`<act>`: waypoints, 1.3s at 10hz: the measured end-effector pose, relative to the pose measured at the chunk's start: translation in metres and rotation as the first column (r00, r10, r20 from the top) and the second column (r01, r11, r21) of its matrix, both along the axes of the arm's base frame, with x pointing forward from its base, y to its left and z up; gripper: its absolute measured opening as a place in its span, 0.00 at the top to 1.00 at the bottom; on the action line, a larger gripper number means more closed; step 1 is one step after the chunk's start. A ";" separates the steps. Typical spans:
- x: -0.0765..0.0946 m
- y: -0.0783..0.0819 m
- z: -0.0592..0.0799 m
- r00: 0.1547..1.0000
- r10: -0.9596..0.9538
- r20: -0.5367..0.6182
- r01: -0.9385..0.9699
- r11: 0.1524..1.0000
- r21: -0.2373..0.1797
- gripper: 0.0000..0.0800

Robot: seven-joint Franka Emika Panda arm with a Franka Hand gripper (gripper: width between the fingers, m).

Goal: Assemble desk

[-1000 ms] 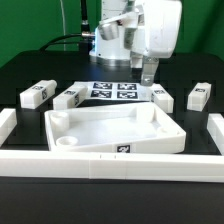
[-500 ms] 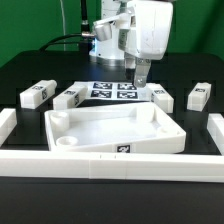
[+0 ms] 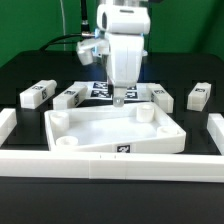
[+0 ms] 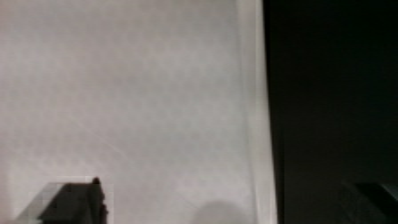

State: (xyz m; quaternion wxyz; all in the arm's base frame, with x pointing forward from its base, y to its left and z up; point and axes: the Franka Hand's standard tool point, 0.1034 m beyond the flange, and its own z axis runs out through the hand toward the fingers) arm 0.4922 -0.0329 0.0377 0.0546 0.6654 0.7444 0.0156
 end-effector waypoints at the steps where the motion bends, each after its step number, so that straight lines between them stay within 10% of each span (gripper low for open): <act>1: -0.002 0.000 -0.012 1.000 -0.002 -0.018 0.002 1.000 0.003 0.19; 6: -0.008 0.003 -0.026 0.999 -0.017 -0.045 0.018 1.000 0.008 0.20; 9: -0.009 0.002 -0.028 0.999 -0.019 -0.048 0.019 1.000 0.008 0.83; 13: -0.009 0.002 -0.028 0.999 -0.020 -0.049 0.020 1.000 0.008 0.92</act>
Offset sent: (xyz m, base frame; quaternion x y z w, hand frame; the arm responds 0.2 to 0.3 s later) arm -0.0030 0.0039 -0.0309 -0.0082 0.0215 0.0225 0.9995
